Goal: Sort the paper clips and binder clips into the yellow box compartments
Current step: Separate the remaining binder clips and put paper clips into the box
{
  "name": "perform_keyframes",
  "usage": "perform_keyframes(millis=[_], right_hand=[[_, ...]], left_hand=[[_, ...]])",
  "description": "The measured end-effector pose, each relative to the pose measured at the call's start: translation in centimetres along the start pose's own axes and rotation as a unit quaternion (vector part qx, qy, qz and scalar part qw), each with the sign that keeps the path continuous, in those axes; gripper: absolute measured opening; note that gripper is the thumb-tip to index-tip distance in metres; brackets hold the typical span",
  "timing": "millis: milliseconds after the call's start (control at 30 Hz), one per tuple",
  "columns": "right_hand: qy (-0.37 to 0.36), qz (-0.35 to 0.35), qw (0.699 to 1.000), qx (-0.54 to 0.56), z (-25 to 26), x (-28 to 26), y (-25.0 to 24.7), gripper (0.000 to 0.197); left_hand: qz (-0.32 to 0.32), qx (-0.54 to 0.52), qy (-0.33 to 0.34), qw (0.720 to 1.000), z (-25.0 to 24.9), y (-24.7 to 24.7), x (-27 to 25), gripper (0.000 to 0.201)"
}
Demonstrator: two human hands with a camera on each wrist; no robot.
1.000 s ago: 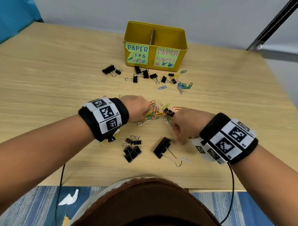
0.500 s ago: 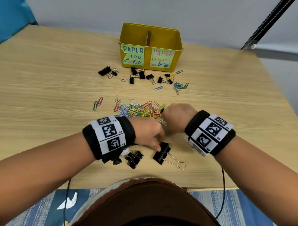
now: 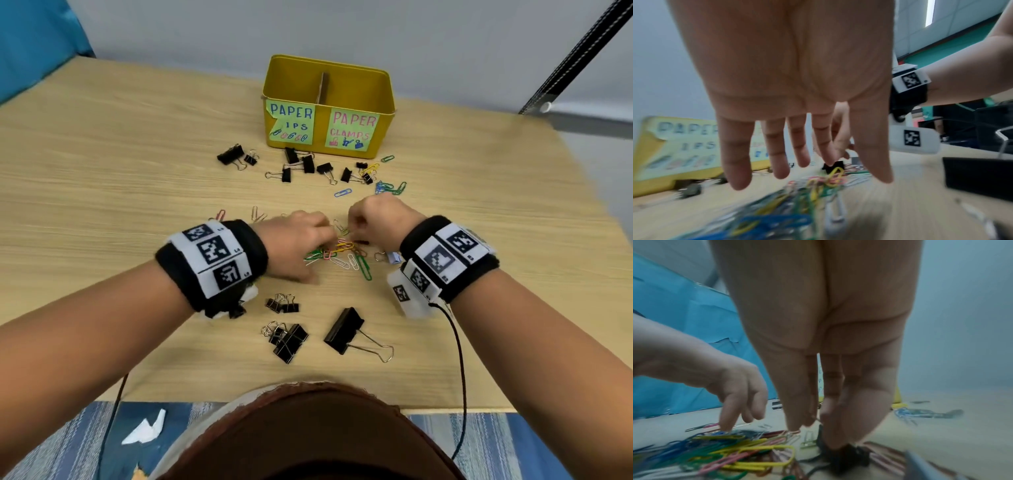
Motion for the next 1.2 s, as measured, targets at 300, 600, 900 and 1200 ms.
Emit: perform_keyframes(millis=[300,600,900,1200], right_hand=[[0.040,0.063,0.994,0.076,-1.8,-4.0,-2.6,0.014],[0.054,0.055,0.995,0.069,-4.5,-4.1,0.0,0.018],[0.160,0.065,0.984,0.053,-7.8,-6.0,-0.2,0.016],[0.072,0.012,0.979,0.191,-5.7,-1.2,0.2,0.028]], left_hand=[[0.134,0.149,0.012,0.980,-2.8,1.3,2.2,0.074],[0.081,0.100,-0.014,0.992,-3.1,-0.4,2.6,0.071],[0.106,0.128,0.009,0.986,-7.7,-0.6,6.1,0.070],[0.061,0.085,-0.039,0.994,-2.9,-1.5,2.4,0.058]])
Point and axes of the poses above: each hand's wrist, its own x-axis towards the middle knuckle, its own y-axis out of the palm, z = x × y, the point moved 3 cm from there along x, towards the middle knuckle, and after that the axes turned 6 degrees about -y, right-handed, at the moved point
